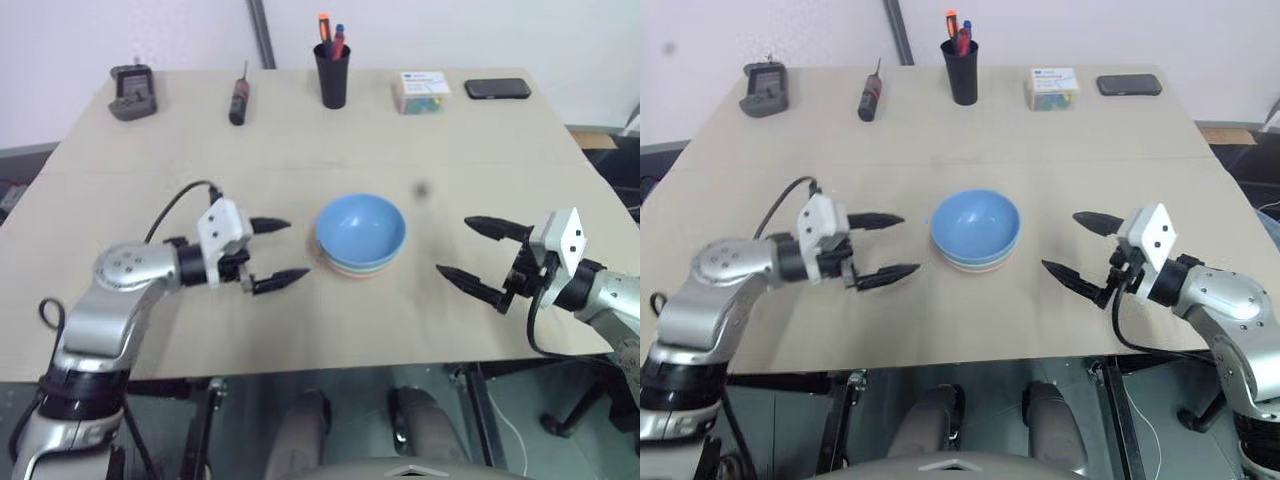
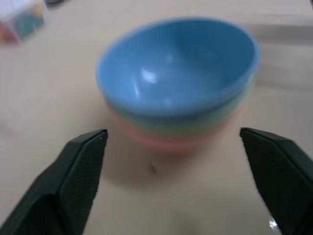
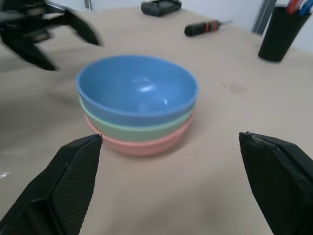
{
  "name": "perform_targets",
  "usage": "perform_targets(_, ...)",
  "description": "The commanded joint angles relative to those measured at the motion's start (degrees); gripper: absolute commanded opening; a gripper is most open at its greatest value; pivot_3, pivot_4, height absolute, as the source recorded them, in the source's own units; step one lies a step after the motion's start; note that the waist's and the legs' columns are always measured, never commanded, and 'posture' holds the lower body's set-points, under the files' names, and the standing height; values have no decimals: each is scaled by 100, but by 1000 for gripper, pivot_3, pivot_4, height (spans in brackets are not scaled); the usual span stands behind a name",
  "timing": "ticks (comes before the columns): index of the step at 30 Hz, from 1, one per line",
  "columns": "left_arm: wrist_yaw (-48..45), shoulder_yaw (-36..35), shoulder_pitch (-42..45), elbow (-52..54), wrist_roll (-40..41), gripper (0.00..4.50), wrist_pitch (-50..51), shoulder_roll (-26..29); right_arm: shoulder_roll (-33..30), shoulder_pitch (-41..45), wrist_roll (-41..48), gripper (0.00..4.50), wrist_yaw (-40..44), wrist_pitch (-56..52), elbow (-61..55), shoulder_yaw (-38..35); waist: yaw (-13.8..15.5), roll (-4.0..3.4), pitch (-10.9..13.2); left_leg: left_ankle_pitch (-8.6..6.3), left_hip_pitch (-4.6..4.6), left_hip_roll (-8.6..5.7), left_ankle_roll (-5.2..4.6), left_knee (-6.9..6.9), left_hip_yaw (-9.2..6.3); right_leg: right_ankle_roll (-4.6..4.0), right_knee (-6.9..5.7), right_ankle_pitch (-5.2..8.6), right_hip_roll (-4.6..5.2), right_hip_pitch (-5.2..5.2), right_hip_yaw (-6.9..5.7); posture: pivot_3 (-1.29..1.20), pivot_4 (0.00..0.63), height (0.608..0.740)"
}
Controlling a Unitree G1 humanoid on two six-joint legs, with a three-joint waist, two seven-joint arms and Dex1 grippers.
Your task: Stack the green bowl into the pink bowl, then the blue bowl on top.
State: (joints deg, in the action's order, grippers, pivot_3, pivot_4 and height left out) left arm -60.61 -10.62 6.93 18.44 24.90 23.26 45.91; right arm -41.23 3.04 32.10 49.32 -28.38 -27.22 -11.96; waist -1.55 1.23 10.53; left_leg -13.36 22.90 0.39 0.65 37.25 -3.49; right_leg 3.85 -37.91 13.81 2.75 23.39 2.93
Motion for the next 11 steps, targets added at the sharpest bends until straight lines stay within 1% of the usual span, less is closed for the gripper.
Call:
perform_targets(1, 84, -733, -450, 600, 343, 4465, 73, 123, -322, -326, 175, 4487, 414, 99, -23, -439, 78, 1, 0, 0, -1, 0, 0, 0, -1, 0, -1, 0, 0, 0, -2, 0, 150, 740)
perform_targets(3, 56, -1272, -949, 728, 431, 4465, 54, 148, -487, -689, 200, 4487, 495, 90, -146, -867, 91, 0, -2, 0, -1, 1, 0, -2, -3, -1, 1, 1, -1, -2, -5, 0, 150, 740)
perform_targets(6, 173, -1658, -1277, 776, 568, 4465, 195, 207, -640, -1053, 197, 4487, 526, 155, -282, -1312, 87, 0, -2, -1, -4, 1, 0, -11, -1, -2, 5, 1, -1, -1, -4, 0, 150, 740)
perform_targets(8, 89, -1802, -1441, 777, 704, 4465, 241, 222, -714, -1220, 229, 4487, 559, 130, -355, -1554, 82, 1, -4, 0, -8, 3, 0, -7, -1, -1, 3, 2, -3, -3, -5, 0, 150, 740)
perform_targets(10, 93, -1795, -1519, 730, 716, 4465, 227, 218, -740, -1289, 279, 4487, 530, 62, -431, -1669, 79, 1, -4, 0, -13, 6, 0, -3, 4, -15, 2, 17, -6, -5, -4, 0, 150, 740)
perform_targets(11, 130, -1764, -1521, 690, 683, 4465, 204, 216, -745, -1308, 299, 4487, 525, 44, -457, -1686, 79, 1, -4, 0, -14, 7, 0, 1, 8, -5, 0, 24, -6, -5, -1, 0, 150, 740)
